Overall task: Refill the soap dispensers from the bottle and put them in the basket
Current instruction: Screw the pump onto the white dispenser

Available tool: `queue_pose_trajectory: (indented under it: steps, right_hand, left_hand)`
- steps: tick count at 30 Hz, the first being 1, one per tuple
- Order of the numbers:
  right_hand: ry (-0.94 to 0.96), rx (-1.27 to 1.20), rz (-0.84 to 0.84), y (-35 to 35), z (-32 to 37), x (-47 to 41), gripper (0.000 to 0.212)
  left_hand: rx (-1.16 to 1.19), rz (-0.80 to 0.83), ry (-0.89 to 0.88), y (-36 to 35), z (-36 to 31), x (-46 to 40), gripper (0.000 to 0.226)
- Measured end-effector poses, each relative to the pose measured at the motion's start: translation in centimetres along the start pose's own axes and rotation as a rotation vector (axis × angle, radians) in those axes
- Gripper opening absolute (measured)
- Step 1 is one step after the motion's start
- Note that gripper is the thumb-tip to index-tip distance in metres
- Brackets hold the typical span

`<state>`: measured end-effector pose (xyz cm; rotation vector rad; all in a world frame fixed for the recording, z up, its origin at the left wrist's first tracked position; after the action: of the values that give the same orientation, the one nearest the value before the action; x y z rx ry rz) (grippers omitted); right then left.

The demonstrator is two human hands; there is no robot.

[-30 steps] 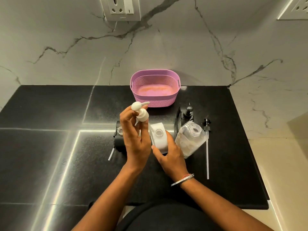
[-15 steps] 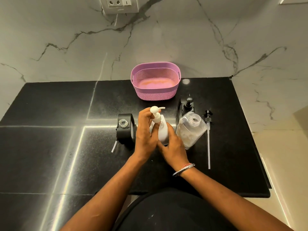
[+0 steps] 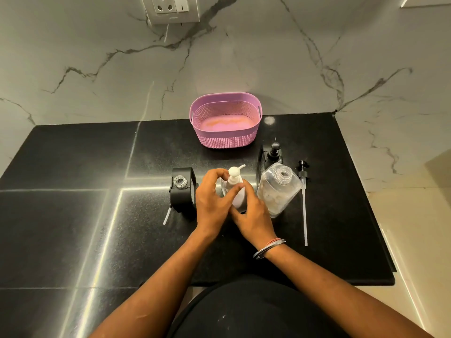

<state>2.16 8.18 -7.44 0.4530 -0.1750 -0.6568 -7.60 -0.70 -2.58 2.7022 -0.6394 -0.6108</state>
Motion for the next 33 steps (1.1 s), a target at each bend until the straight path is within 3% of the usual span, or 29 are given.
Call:
queue_pose_trajectory:
  steps: [5, 13, 16, 19, 22, 26, 33]
  right_hand:
    - [0.014, -0.021, -0.009, 0.1, 0.0, -0.1, 0.070]
    - [0.033, -0.010, -0.032, 0.1, 0.1, -0.1, 0.072]
    - [0.032, -0.026, -0.021, 0.0, 0.0, 0.1, 0.071]
    - [0.024, -0.030, -0.009, -0.1, 0.0, 0.1, 0.071]
    - [0.017, -0.047, -0.020, 0.1, 0.1, 0.1, 0.070]
    - [0.020, -0.045, -0.023, 0.0, 0.2, 0.2, 0.065]
    - [0.009, -0.007, -0.035, 0.0, -0.1, 0.0, 0.069]
  left_hand:
    - [0.058, 0.050, 0.073, -0.5, 1.0, -0.2, 0.029]
    - [0.175, 0.324, 0.146, -0.8, 2.2, -0.6, 0.046]
    - [0.096, 0.313, 0.059, -0.4, 1.6, -1.0, 0.056]
    - [0.021, 0.199, -0.001, 0.1, 0.5, -1.2, 0.064]
    - [0.022, 0.111, -0.015, 0.0, -0.1, -1.3, 0.047]
    - [0.029, 0.120, -0.054, 0.0, 0.3, -1.2, 0.036]
    - [0.207, 0.377, 0.113, -0.6, 3.0, -1.6, 0.042]
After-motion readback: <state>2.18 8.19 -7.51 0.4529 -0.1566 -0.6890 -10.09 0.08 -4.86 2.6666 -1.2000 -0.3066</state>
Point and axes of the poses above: each hand's wrist, its own x-axis away from the middle knuckle, its own y-axis out of the back of the hand, z = x × y, the point moved 7 cm from there along -x, towards the middle knuckle
